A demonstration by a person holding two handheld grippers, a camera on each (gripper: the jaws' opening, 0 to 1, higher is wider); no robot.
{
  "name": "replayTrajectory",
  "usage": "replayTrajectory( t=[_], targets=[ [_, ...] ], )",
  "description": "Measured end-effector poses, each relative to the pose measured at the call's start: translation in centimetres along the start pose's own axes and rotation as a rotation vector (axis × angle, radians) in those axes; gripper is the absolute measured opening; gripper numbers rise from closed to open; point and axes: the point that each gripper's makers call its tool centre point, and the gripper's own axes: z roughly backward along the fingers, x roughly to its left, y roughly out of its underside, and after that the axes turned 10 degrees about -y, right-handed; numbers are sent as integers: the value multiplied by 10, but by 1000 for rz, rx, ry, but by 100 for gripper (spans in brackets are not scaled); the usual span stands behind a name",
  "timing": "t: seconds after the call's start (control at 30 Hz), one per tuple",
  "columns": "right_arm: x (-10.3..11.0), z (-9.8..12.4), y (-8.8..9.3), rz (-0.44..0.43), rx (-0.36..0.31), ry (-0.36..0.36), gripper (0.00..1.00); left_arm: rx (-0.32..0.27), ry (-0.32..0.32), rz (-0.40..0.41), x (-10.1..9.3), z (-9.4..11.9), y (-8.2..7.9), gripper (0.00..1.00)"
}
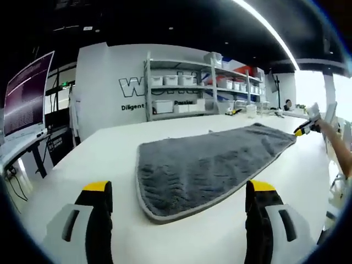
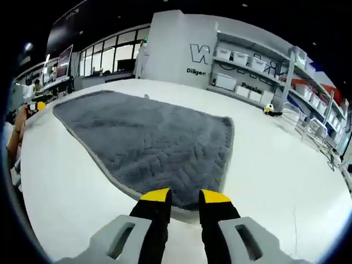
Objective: Open the folded towel by lifting each exposed corner and separating the folded layers until the towel lies flat within the target outline without major curled edges
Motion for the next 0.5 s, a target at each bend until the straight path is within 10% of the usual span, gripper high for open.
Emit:
replayTrajectory(
  t=[0.5],
  targets=[
    [-18,-4,14,-115,25,-41,6,6,-17,13,4,0,3,99]
  ],
)
